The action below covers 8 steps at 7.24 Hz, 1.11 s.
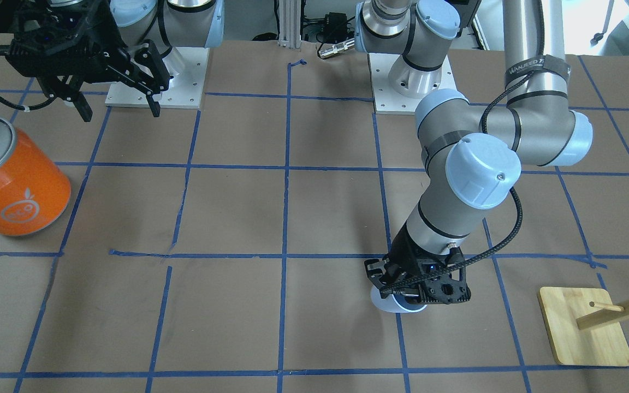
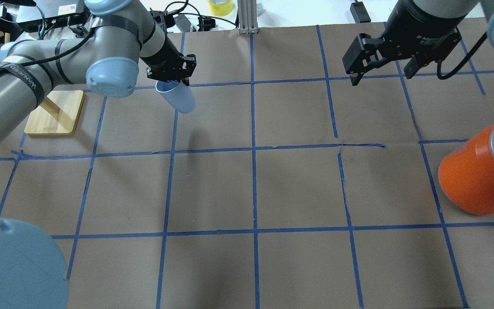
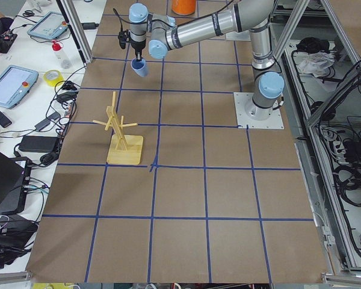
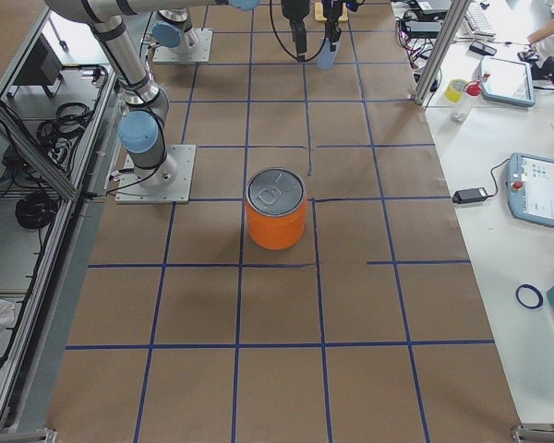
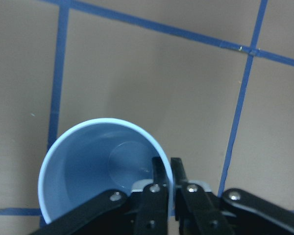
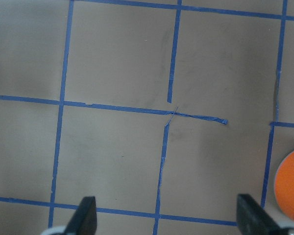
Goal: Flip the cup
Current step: 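Lower the upright cup onto the table with the left gripper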
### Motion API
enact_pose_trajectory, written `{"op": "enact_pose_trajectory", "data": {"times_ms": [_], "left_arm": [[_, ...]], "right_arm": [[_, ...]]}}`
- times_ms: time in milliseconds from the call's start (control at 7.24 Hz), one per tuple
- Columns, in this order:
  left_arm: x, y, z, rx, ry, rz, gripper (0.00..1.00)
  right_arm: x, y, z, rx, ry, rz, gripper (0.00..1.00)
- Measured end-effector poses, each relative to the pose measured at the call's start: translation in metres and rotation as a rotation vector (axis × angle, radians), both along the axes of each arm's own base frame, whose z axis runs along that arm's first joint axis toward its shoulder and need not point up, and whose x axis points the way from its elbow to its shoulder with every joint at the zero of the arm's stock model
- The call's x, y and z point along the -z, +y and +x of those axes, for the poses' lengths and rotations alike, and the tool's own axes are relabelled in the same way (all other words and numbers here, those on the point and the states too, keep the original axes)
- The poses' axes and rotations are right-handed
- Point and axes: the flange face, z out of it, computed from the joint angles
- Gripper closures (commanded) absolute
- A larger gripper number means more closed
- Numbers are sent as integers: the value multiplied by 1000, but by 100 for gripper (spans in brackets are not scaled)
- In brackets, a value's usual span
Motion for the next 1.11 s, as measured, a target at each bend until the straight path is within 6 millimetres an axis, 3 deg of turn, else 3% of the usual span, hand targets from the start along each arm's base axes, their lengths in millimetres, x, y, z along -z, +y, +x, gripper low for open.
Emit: {"op": "enact_pose_trajectory", "data": {"times_ms": [276, 691, 967, 1106], "left_arm": [[8, -9, 25, 66, -117, -54, 100], [43, -4, 71, 89, -167, -10, 100], [61, -6, 85, 77, -170, 10, 100], [67, -7, 87, 75, -171, 16, 23]], "right_arm": [[0, 0, 0, 0, 0, 0, 0], [0, 0, 0, 1, 0, 1, 0], [0, 0, 0, 1, 0, 1, 0], [0, 0, 0, 2, 0, 1, 0]]}}
